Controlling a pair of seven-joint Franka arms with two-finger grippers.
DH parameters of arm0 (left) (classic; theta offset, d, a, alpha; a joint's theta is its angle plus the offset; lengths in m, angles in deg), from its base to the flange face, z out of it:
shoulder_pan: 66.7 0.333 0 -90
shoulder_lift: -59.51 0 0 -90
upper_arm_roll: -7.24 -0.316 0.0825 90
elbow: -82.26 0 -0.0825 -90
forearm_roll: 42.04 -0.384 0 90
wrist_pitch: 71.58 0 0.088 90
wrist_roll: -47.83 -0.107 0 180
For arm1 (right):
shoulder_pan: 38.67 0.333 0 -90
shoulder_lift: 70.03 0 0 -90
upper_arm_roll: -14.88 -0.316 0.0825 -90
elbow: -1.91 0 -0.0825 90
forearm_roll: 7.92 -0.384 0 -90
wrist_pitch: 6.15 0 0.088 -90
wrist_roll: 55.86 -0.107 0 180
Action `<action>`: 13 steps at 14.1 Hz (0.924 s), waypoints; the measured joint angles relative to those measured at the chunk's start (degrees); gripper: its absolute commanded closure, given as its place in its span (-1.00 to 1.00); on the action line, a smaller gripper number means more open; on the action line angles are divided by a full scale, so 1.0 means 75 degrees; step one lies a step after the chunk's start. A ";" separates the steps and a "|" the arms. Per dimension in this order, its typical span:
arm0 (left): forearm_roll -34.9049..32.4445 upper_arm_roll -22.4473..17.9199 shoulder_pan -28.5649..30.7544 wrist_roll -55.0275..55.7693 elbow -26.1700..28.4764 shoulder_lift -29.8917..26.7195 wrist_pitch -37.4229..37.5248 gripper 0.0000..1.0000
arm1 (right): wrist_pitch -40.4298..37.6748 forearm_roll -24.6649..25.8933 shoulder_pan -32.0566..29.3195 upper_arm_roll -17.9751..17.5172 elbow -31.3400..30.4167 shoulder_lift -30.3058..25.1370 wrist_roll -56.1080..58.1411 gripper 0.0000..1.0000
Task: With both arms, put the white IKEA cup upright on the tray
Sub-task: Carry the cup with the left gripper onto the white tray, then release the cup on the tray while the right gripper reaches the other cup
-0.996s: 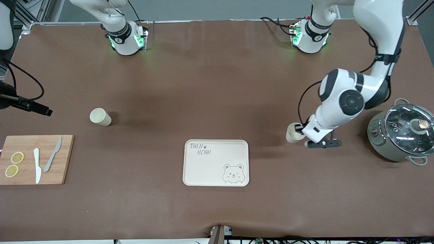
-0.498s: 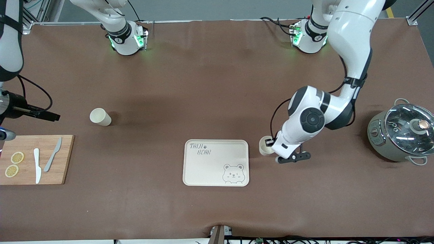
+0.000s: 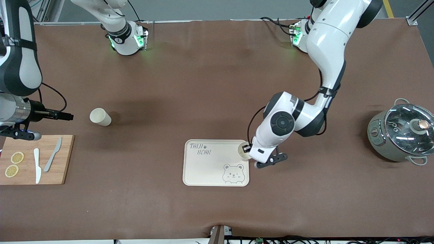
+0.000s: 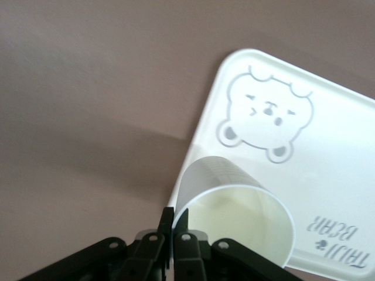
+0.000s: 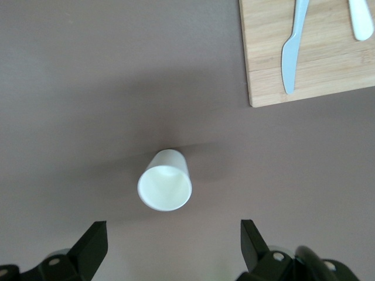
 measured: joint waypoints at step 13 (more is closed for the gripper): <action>0.0000 -0.0033 -0.0265 0.0573 -0.0363 0.0533 -0.0559 -1.00 | 0.3224 -0.0010 -0.0011 -0.0103 -0.3299 -0.0644 0.0199 -0.74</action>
